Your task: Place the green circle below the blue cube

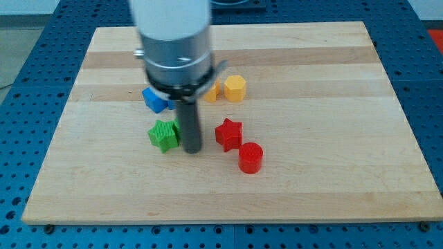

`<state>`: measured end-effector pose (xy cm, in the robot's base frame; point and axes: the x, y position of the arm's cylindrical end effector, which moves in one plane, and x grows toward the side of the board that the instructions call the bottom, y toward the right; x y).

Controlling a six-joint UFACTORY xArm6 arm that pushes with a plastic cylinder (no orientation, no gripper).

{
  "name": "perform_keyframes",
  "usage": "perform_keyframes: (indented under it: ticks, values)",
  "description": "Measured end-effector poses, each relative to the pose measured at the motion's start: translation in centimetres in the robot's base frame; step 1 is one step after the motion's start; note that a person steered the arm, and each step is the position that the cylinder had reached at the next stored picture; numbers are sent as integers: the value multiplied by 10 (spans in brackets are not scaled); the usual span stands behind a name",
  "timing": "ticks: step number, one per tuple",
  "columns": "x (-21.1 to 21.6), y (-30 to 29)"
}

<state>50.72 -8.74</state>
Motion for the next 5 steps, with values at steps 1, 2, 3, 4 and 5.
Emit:
perform_keyframes:
  ticks: [1,2,3,4,5]
  values:
    - [-7,-59]
    - [-16,-93]
    - [7,-71]
    - [36,-19]
    - [30,25]
